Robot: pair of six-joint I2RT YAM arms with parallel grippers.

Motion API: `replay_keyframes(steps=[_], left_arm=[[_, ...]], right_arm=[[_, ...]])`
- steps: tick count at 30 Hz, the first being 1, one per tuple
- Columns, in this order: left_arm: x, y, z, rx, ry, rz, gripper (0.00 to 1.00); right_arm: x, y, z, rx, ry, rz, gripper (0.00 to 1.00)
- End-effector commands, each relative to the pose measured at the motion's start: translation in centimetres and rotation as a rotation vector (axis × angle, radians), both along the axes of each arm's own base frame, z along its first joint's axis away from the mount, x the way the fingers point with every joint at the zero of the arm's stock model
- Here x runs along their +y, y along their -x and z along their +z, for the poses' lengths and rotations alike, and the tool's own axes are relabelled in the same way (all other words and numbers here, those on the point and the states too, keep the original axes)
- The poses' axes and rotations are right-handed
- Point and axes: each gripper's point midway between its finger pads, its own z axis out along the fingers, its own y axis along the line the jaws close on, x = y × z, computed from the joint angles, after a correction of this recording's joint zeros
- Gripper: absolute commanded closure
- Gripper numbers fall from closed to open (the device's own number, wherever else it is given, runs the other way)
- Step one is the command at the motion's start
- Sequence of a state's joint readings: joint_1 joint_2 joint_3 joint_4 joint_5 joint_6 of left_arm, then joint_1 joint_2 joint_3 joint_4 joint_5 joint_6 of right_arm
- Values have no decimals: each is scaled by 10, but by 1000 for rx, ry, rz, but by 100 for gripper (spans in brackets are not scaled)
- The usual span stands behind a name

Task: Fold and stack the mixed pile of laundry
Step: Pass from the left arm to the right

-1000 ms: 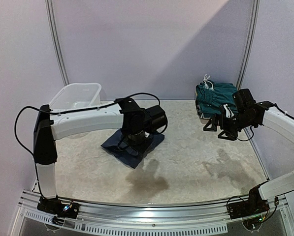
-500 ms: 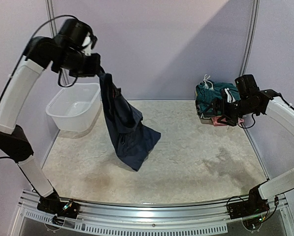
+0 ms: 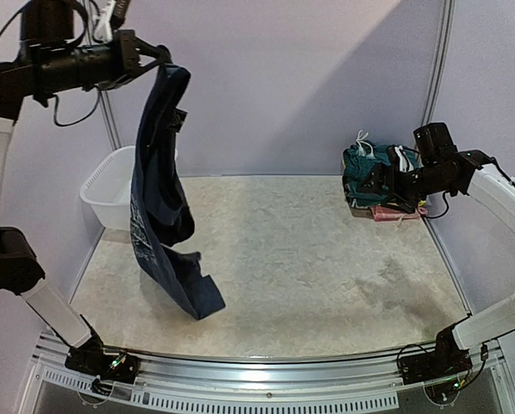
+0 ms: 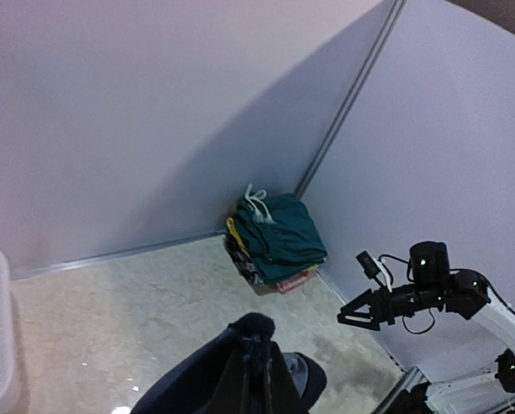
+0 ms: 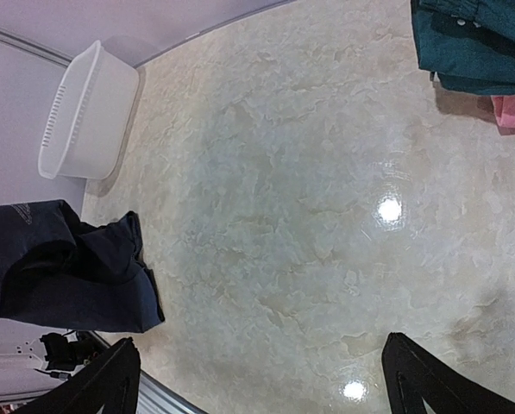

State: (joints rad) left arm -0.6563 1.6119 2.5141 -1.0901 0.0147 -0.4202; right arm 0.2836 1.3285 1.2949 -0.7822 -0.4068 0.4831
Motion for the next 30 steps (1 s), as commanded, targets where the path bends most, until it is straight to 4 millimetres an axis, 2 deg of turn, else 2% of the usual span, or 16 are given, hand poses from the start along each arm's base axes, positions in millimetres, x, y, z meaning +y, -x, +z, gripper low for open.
replay_keyframes(steps=[1, 4, 6, 9, 11, 16, 19, 24, 30], left_arm=[[-101, -32, -66, 167, 5, -231, 100], [-151, -41, -115, 275, -20, -271, 100], [-176, -47, -152, 351, -41, -283, 100], [-200, -59, -208, 451, -72, -270, 100], [-215, -62, -238, 508, -71, -292, 100], [-248, -60, -291, 614, -95, -370, 100], [-257, -58, -304, 645, -99, -391, 100], [-258, -56, -309, 661, -98, -390, 100], [-262, -55, -318, 699, -81, -381, 100]], right_arm=[[-7, 7, 10, -45, 39, -2, 1], [-10, 12, 9, -58, 47, -4, 1], [-10, 16, 8, -72, 38, 1, 1], [-4, 25, 5, -80, -8, 31, 1], [4, 36, 6, -92, -67, 74, 1], [19, 56, -6, -80, -166, 169, 1], [24, 64, -10, -89, -191, 218, 3], [36, 68, -4, -145, -202, 293, 7], [72, 57, -1, -147, -189, 361, 10]])
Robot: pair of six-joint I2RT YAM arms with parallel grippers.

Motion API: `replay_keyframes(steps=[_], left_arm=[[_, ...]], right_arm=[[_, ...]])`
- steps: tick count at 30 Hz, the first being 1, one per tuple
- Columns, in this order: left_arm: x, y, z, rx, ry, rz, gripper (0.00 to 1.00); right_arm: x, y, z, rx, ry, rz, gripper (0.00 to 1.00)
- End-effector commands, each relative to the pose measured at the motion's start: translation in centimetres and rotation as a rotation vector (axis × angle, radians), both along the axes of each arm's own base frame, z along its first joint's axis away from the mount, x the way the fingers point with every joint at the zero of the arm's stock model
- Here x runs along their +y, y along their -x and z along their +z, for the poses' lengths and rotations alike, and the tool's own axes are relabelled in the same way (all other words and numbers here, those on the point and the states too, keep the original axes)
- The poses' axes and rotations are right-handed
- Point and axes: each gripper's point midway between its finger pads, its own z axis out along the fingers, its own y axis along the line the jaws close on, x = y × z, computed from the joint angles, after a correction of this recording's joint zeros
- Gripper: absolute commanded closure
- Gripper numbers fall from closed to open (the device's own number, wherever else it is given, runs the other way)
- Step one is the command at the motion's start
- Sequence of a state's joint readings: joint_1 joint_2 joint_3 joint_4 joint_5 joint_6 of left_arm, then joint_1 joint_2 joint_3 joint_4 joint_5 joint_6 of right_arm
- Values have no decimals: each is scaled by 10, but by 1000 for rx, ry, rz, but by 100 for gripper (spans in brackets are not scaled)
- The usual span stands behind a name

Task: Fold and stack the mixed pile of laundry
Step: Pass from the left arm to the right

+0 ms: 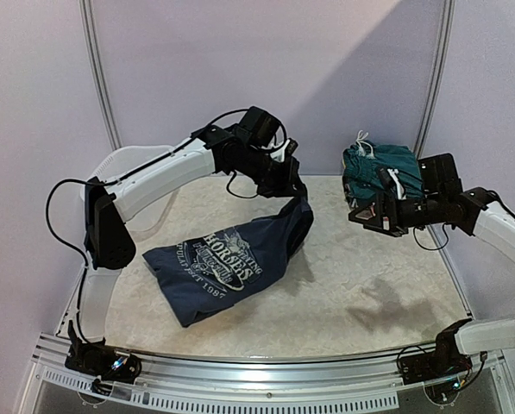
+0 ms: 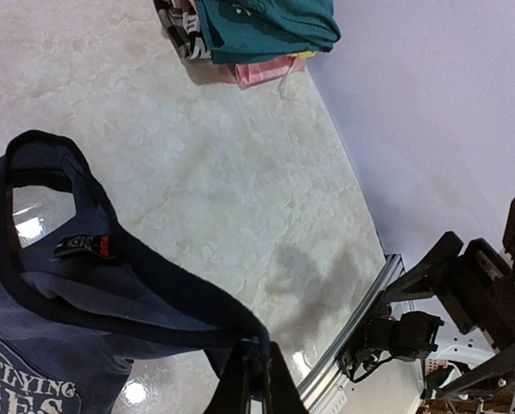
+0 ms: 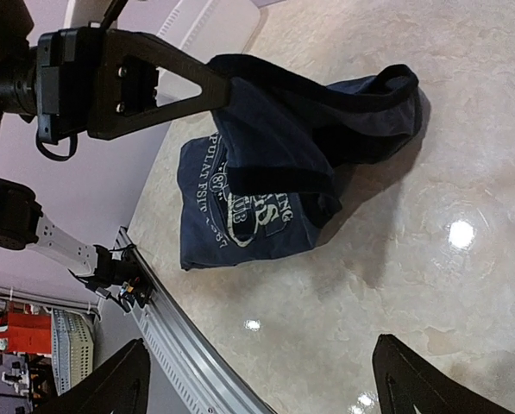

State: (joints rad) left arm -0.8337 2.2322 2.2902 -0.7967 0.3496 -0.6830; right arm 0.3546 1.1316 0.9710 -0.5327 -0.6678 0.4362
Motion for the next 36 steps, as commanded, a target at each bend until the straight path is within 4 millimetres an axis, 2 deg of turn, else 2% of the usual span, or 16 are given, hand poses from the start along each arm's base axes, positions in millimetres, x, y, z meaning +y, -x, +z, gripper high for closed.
replay_keyframes(steps=[1, 3, 4, 7, 10, 19, 23, 26, 28, 30, 32, 33, 35, 36], left_arm=[[-13, 6, 4, 13, 40, -9, 100], [-16, 6, 1, 21, 45, -8, 100], [-17, 7, 1, 24, 47, -7, 100], [-18, 6, 0, 30, 51, 1, 100], [-18, 5, -3, 40, 48, 12, 100], [-22, 4, -8, 55, 55, 14, 100], [-23, 3, -9, 59, 59, 17, 100], [-24, 3, -9, 61, 60, 18, 100], [-23, 3, -11, 65, 60, 21, 100], [-23, 4, -14, 71, 53, 24, 100], [-21, 6, -15, 65, 42, 23, 100], [-19, 7, -15, 59, 34, 24, 100], [-12, 10, -14, 41, 12, 33, 99], [-7, 11, -12, 30, 1, 38, 94]], right_arm=[[35, -12, 16, -77, 7, 78, 10], [49, -17, 16, -89, 30, 100, 10], [55, -24, 10, -80, 58, 94, 11], [63, -42, 1, -80, 107, 58, 14], [74, -50, -6, -77, 117, 68, 15], [86, -71, -27, -71, 198, 69, 23], [92, -75, -31, -57, 202, 83, 38], [95, -76, -36, -40, 209, 90, 56], [97, -76, -35, -38, 199, 92, 69], [98, -75, -33, -32, 184, 91, 85], [100, -75, -28, -30, 166, 90, 95], [100, -74, -24, -31, 157, 89, 99], [101, -72, -15, -34, 132, 85, 100], [102, -72, -10, -36, 118, 82, 100]])
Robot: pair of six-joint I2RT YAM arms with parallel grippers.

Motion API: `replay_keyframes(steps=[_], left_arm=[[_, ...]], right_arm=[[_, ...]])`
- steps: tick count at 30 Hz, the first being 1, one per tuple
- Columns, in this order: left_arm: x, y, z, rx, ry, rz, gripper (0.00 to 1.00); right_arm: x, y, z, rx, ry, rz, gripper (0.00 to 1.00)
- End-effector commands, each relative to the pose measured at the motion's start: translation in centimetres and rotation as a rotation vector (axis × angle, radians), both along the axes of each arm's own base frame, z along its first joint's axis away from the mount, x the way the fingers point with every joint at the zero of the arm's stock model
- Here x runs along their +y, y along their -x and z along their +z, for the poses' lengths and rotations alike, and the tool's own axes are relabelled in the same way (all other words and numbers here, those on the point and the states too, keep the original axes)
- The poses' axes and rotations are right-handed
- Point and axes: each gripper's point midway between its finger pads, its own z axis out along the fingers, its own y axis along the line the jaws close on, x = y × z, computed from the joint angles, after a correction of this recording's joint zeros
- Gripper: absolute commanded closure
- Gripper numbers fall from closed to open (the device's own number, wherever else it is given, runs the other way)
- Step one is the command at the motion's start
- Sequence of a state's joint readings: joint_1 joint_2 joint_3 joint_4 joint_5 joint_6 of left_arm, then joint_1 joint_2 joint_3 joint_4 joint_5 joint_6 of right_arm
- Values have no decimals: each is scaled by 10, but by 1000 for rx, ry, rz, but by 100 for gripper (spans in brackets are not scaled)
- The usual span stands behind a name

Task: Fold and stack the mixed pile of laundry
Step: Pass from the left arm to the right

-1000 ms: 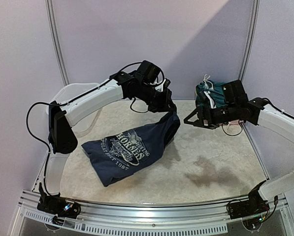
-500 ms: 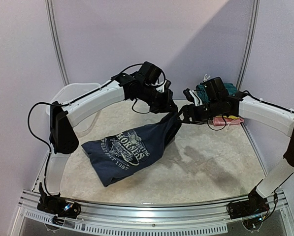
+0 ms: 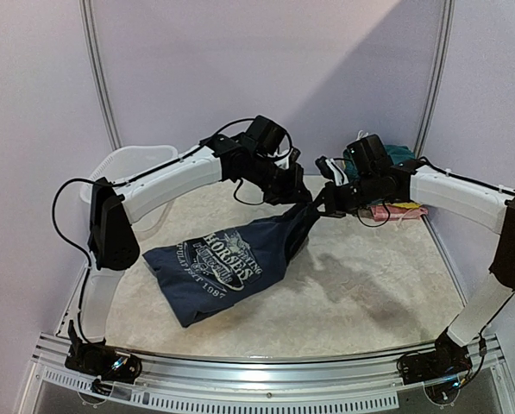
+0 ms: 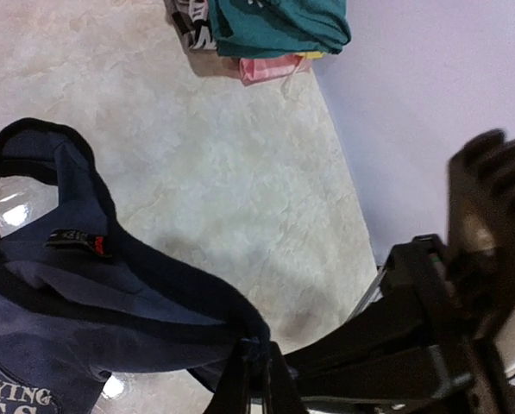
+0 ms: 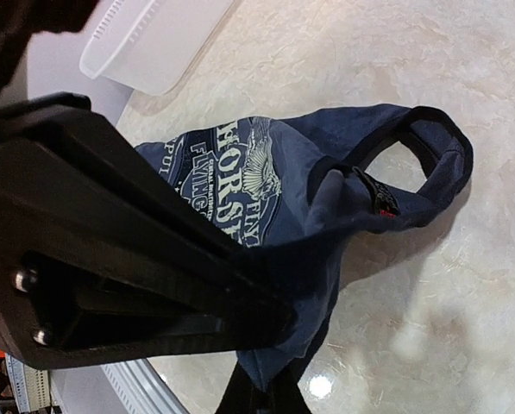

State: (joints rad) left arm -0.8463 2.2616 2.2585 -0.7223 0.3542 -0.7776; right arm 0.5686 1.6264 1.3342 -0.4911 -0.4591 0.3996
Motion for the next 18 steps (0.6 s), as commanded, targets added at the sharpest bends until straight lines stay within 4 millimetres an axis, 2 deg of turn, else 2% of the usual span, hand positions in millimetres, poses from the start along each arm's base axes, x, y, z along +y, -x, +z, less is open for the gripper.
replay_keyframes(steps=[1, 5, 7, 9, 10, 15, 18], left_arm=[[12, 14, 4, -42, -51, -3, 88], [46, 24, 17, -116, -132, 30, 54], [69, 32, 14, -138, -197, 53, 41], [96, 40, 14, -160, -260, 86, 22], [110, 44, 14, -173, -296, 107, 16], [187, 83, -6, -186, -509, 175, 10], [223, 113, -21, -181, -606, 197, 9]], right_arm=[[8, 2, 33, -25, -77, 2, 100], [8, 3, 63, -51, -128, -17, 100], [6, 2, 75, -64, -141, -41, 100], [3, -1, 82, -71, -144, -74, 100], [1, -3, 84, -71, -141, -96, 100], [-8, -12, 96, -79, -144, -192, 100], [-14, -17, 102, -78, -136, -241, 100]])
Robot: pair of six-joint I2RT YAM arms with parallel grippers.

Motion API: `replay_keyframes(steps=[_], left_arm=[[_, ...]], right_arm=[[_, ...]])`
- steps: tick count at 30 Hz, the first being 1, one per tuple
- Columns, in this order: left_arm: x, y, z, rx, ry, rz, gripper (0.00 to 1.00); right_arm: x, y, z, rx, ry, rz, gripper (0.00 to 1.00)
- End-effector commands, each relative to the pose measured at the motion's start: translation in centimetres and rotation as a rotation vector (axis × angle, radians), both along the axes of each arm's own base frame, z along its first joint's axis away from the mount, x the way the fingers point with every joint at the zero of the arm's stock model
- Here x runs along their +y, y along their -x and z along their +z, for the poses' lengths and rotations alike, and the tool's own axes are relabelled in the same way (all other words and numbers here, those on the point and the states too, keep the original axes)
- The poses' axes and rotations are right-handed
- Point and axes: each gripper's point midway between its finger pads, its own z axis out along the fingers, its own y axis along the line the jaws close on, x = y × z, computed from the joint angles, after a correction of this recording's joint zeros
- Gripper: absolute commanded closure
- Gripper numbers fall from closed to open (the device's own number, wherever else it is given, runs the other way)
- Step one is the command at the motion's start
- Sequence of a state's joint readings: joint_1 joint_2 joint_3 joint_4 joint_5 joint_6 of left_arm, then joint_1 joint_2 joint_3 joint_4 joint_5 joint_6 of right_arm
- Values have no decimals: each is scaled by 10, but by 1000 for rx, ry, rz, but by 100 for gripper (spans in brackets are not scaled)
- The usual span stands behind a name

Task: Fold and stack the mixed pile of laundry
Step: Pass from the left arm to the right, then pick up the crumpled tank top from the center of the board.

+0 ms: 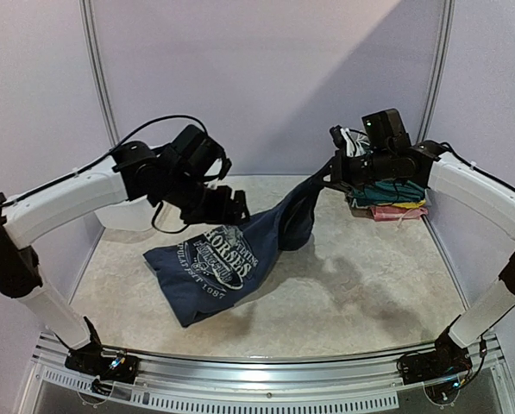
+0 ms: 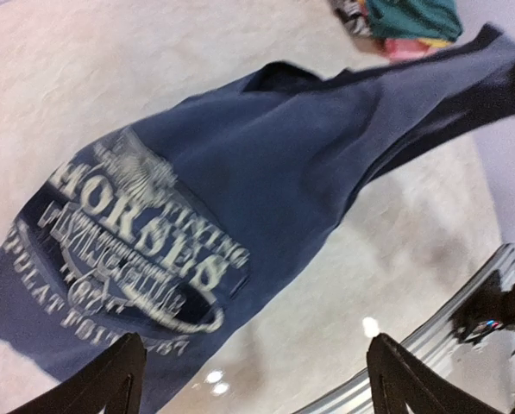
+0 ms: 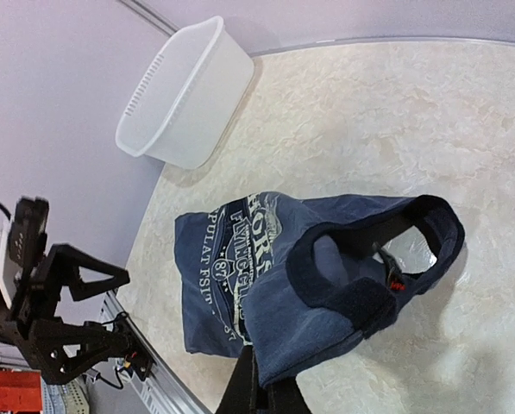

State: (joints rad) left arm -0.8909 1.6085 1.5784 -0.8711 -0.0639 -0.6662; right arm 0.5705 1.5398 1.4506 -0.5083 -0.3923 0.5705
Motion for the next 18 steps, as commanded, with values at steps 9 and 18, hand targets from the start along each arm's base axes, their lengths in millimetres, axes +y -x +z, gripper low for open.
replay_keyframes(steps=[9, 18], left_arm=[[92, 105, -92, 61, -395, 62, 11], [77, 130, -151, 93, -530, -4, 13]], right_arm=[[-12, -15, 32, -21, 3, -134, 100], [-20, -12, 54, -46, 7, -159, 100]])
